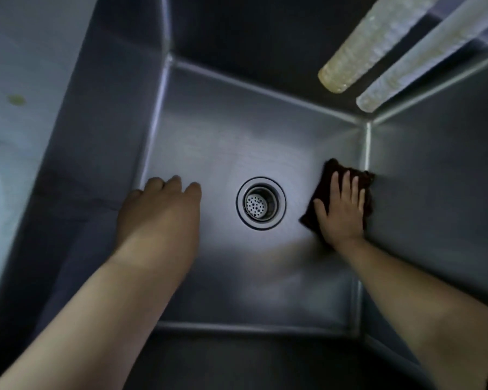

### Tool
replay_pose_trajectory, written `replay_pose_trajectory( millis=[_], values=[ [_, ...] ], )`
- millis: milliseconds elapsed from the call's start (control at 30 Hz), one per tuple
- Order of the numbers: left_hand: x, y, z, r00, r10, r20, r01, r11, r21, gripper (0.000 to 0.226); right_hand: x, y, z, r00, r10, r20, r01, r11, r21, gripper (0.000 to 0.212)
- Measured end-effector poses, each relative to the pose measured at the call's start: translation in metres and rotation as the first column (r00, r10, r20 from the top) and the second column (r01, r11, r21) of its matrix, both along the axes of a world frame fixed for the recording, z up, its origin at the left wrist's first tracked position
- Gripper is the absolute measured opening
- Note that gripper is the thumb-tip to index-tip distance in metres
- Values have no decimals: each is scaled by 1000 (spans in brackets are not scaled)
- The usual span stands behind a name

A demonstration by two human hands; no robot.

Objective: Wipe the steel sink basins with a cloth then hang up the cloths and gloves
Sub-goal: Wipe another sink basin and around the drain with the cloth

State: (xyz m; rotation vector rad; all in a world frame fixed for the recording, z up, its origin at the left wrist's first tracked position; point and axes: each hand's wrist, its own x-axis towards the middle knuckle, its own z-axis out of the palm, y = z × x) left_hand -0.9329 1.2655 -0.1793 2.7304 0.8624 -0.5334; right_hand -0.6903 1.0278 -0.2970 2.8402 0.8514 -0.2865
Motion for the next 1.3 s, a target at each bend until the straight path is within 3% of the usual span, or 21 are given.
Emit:
replay_pose_trajectory(
  millis=[267,467,533,767,900,1000,1133,1300],
  values=[
    [1,-11,13,988,-77,136,69,995,66,35,-75,-5,-7,999,-39,-9,39,998,-51,86],
    [2,-11,16,983,-54,178,50,998,26,37,-36,51,-19,927,-375,18,372,923,96,71],
    [1,-9,16,981,-40,188,37,999,20,39,-22,78,-22,923,-384,2,381,919,104,72],
    [2,0,20,981,14,193,-29,997,76,30,-33,171,-31,1000,-3,25,-1,991,132,75],
    [1,3,20,979,26,203,-55,989,139,20,-53,202,-32,973,230,16,-230,962,144,76],
    [1,6,20,971,39,237,-80,983,166,27,-73,215,-32,930,367,-15,-362,923,131,77],
    [6,8,24,944,57,325,-104,986,130,36,-106,227,-29,888,453,-85,-442,889,117,80],
    [8,8,23,915,115,388,-166,981,103,39,-156,215,-25,851,515,-101,-484,844,231,77]
  ],
)
